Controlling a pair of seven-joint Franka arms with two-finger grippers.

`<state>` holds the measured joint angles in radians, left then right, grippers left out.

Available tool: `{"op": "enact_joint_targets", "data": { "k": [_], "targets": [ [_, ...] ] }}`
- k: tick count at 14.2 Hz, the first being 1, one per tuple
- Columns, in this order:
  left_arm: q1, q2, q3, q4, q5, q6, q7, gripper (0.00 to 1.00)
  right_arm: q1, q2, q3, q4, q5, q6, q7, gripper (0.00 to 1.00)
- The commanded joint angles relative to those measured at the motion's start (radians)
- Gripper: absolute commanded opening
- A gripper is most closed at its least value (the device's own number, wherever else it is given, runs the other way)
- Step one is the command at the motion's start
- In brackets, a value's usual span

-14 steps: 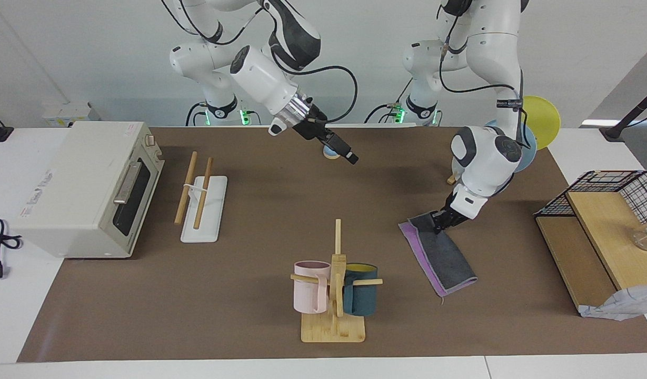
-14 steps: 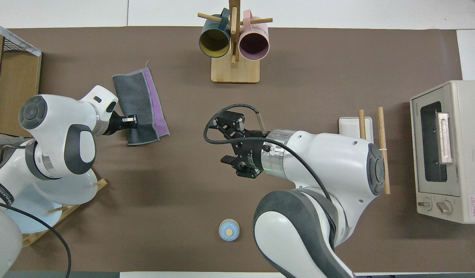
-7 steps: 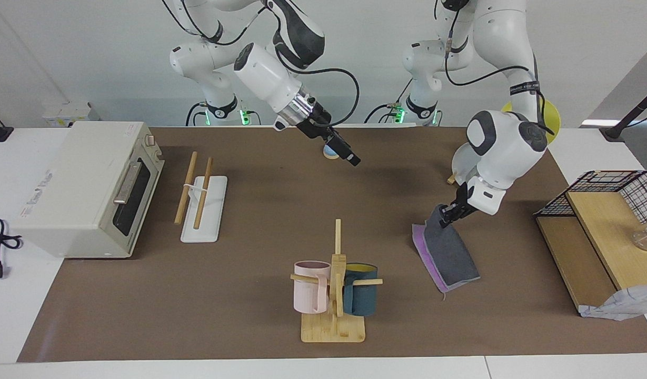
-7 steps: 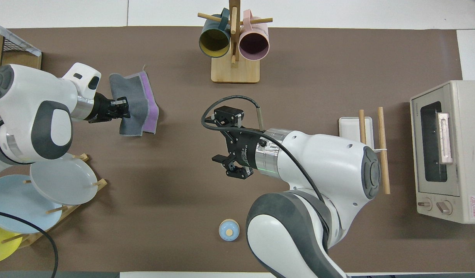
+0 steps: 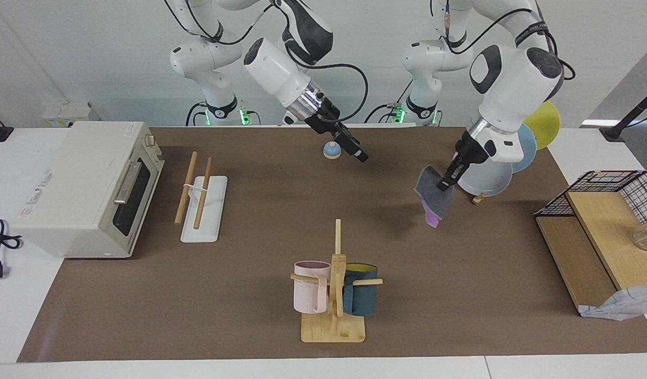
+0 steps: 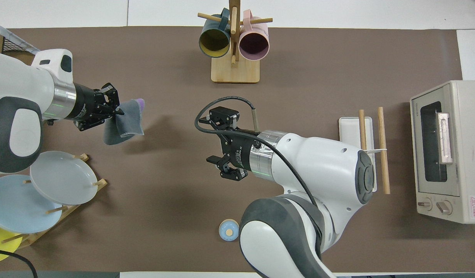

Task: Fold towel and hang on rack
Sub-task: 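Raise the towel with the left gripper while the right gripper approaches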

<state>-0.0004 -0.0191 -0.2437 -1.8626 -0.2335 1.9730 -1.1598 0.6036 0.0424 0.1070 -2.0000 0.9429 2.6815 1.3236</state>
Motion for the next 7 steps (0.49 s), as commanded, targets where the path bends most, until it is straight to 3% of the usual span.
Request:
{"op": "enact_joint_targets", "data": {
  "k": [1, 7],
  "targets": [
    [-0.009, -0.038, -0.026, -0.007, 0.002, -0.010, -0.329, 0.00, 0.056, 0.053, -0.001, 0.081, 0.101, 0.024, 0.043, 1.00],
    [-0.035, -0.076, -0.034, -0.020, -0.063, -0.019, -0.606, 0.00, 0.122, 0.060, 0.000, 0.090, 0.132, 0.069, 0.163, 1.00]
  ]
}}
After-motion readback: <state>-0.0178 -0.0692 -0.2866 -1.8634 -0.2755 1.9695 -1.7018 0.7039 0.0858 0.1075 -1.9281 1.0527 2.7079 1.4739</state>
